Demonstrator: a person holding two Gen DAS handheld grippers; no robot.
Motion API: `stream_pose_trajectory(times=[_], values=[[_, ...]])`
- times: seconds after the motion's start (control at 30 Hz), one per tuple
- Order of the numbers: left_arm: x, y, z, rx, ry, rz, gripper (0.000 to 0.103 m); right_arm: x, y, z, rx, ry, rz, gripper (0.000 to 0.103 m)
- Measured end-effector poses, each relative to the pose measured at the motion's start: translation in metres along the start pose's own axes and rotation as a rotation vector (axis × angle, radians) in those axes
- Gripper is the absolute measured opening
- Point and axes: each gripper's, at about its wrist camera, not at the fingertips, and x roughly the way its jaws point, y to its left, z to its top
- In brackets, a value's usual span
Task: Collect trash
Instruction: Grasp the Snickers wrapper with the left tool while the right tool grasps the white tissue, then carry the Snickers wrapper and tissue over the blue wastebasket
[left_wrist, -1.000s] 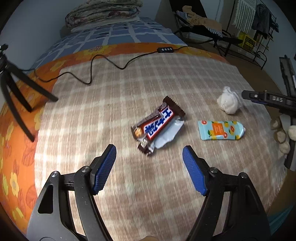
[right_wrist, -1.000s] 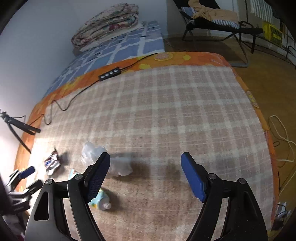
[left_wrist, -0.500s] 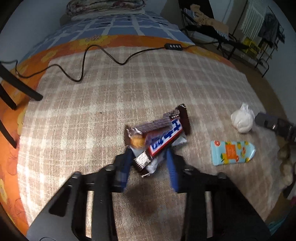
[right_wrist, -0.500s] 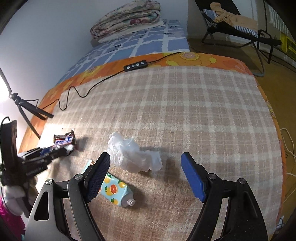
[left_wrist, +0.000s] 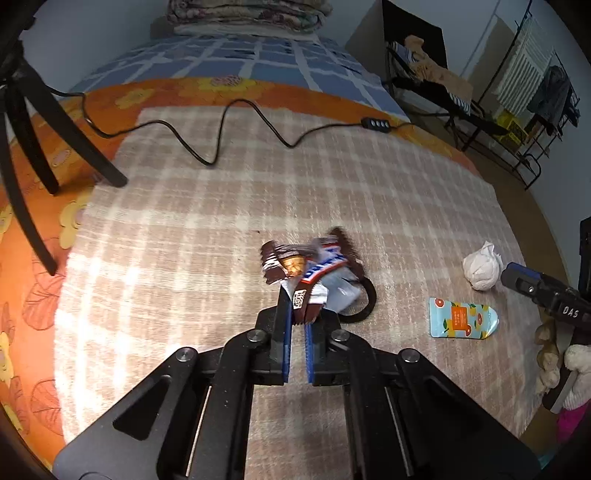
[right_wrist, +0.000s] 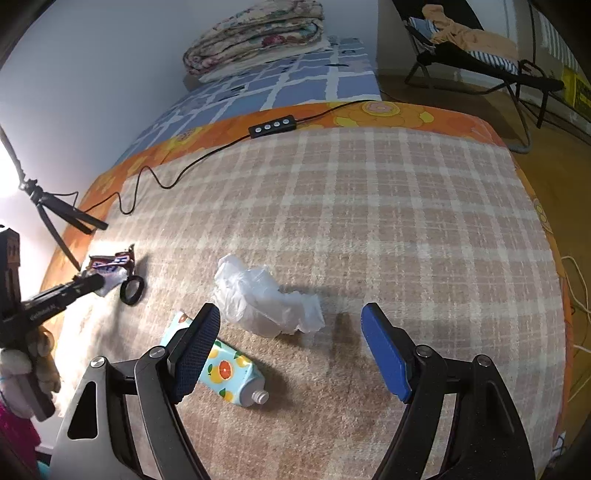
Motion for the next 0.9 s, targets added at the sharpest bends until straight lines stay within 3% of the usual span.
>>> stream_pose_trajectory(times=[0.3, 0.37, 0.4, 0.43, 0.9], values=[[-0.025, -0.003, -0.005, 0.019, -0.038, 0.002, 0.003, 0.019, 0.02, 0.008, -0.055, 0.0, -0.024, 0.079], [-0.027, -0.004, -0.008, 0.024, -0.038, 0.002, 0.003, 0.022, 0.024, 0.008, -0.076, 0.008, -0.045, 0.063], [-0.029, -0.005, -0.009, 0.03, -0.039, 0.001, 0.003, 0.025, 0.025, 0.008, -0.084, 0.023, -0.043, 0.038], [-0.032, -0.006, -0.01, 0.034, -0.042, 0.003, 0.003, 0.027, 0.025, 0.007, -0.085, 0.044, -0.032, 0.025], [-0.084, -0.015, -0.034, 0.059, -0.091, -0.003, 0.003, -0.034, 0.03, -0.013, -0.104, -0.03, 0.0, 0.021]])
